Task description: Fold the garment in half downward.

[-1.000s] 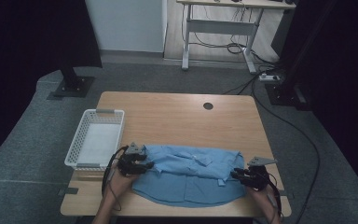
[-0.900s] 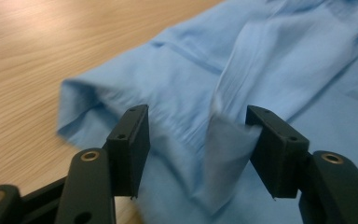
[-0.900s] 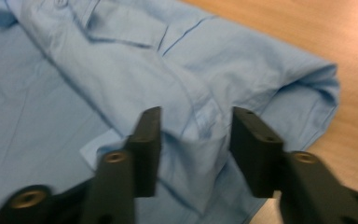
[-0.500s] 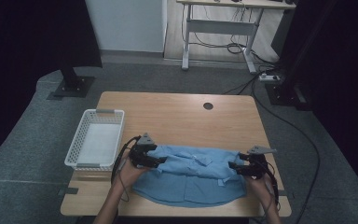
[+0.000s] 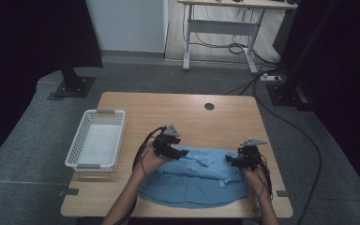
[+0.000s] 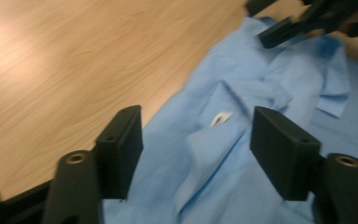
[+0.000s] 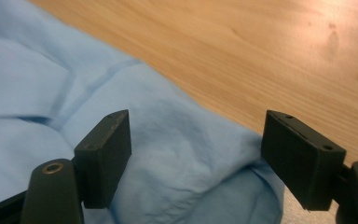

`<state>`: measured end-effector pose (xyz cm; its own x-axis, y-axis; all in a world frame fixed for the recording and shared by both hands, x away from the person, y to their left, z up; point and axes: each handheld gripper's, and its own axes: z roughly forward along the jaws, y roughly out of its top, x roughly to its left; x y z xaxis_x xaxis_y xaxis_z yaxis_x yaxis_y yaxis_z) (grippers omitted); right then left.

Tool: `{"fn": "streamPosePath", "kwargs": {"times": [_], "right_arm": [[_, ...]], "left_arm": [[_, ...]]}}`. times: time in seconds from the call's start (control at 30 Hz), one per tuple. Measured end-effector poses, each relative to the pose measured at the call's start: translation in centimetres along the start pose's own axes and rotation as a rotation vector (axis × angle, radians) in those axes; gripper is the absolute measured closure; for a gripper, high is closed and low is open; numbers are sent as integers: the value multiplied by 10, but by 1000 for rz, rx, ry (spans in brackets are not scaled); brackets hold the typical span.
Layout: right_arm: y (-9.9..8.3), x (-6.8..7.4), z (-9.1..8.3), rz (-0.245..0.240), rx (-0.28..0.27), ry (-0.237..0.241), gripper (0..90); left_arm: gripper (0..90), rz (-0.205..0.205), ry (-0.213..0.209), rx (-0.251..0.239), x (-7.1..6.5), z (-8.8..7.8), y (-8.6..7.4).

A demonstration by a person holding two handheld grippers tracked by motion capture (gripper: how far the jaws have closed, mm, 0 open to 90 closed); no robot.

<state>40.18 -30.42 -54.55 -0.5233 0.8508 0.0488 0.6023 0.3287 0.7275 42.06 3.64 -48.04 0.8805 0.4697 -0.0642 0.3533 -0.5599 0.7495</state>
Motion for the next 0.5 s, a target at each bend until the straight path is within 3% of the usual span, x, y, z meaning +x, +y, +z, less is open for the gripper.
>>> {"fn": "streamPosePath", "kwargs": {"times": [0.1,0.33,0.47,0.5], "right_arm": [[-4,1,5,-38,31,-25,230],[-10,-1,5,-36,-18,-17,233],[-10,0,5,-35,-18,-18,233],[-10,0,5,-34,-20,-18,233]], "left_arm": [[366,23,-7,26,-4,13,4],[394,67,-29,120,-9,49,-1],[381,125,9,194,-17,63,-10],[355,117,17,196,-18,65,-12]]}}
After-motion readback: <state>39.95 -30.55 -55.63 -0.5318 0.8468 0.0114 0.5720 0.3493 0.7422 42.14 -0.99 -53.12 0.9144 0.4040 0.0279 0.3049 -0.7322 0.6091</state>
